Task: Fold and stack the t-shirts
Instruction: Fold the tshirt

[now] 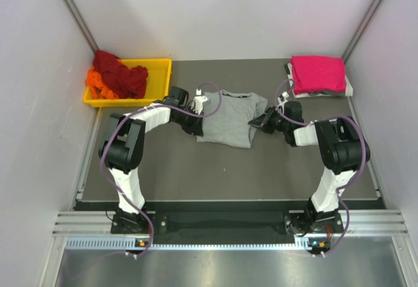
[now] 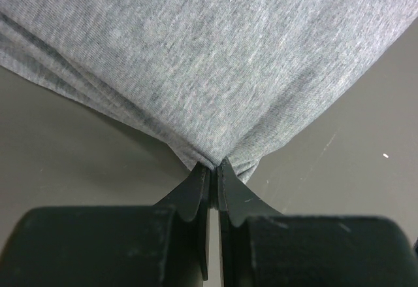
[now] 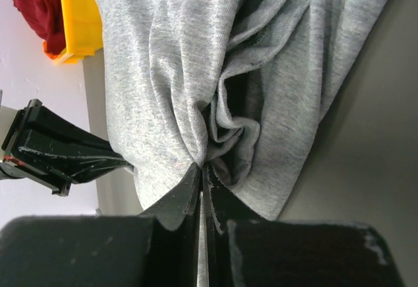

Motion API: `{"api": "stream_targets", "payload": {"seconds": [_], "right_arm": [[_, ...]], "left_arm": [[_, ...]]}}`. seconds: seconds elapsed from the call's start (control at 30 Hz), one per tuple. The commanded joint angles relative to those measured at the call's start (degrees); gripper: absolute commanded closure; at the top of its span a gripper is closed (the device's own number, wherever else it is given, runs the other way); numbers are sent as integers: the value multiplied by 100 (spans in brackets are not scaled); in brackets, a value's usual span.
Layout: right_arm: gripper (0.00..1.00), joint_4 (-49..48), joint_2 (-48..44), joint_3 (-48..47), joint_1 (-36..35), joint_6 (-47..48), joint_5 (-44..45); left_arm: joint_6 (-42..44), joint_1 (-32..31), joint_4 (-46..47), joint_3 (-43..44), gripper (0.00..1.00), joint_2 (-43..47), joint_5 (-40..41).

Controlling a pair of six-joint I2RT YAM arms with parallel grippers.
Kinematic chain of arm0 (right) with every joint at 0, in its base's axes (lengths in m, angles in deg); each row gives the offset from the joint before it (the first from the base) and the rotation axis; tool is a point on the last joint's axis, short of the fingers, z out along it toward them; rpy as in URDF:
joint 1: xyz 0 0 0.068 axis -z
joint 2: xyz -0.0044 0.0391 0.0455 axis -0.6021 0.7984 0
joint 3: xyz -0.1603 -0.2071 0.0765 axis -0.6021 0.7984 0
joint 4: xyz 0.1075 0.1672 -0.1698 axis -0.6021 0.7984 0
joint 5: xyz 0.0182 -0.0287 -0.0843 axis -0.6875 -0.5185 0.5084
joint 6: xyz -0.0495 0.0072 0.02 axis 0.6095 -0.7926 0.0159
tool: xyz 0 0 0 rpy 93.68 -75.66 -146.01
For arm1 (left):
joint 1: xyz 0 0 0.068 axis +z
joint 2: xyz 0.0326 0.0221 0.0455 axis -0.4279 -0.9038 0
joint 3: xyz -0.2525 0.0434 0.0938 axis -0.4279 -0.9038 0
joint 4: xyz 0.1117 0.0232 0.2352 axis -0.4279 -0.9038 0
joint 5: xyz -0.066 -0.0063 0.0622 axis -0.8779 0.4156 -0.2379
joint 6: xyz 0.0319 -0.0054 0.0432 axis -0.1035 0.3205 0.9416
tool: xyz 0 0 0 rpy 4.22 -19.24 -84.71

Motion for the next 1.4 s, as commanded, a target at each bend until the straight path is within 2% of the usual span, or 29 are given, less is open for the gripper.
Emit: {"api": "stream_targets", "payload": {"seconds": [0.0, 0.27, 0.57, 0.7, 0.73, 0.87, 0.97, 1.1, 1.37], "right_arm": [[100, -143, -370, 9, 144, 123, 55], [100, 1192, -978, -78, 830, 1062, -191], [100, 1624, -531, -649, 909, 1336, -235], [82, 1685, -389, -1009, 874, 1371, -480], [72, 1886, -433, -1027, 831, 1485, -498], [66, 2292, -1186, -633, 778, 1697, -105], [67, 2187, -1548, -36, 550, 1609, 81], [70, 1662, -1418, 421, 110, 1337, 99], [69, 1124, -776, 141, -330, 1012, 3]], "left_arm": [[223, -29, -283, 89, 100, 114, -79], [460, -20, -318, -16, 100, 167, 123], [469, -37, -397, 133, 100, 44, -17], [460, -81, -441, 256, 100, -79, -149], [443, -108, -433, 265, 100, -79, -175], [425, -117, -424, 265, 100, -53, -307], [469, -117, -397, 195, 100, 26, -246], [495, -117, -389, 159, 100, 61, -167], [478, -117, -459, 203, 100, 44, -167]]}}
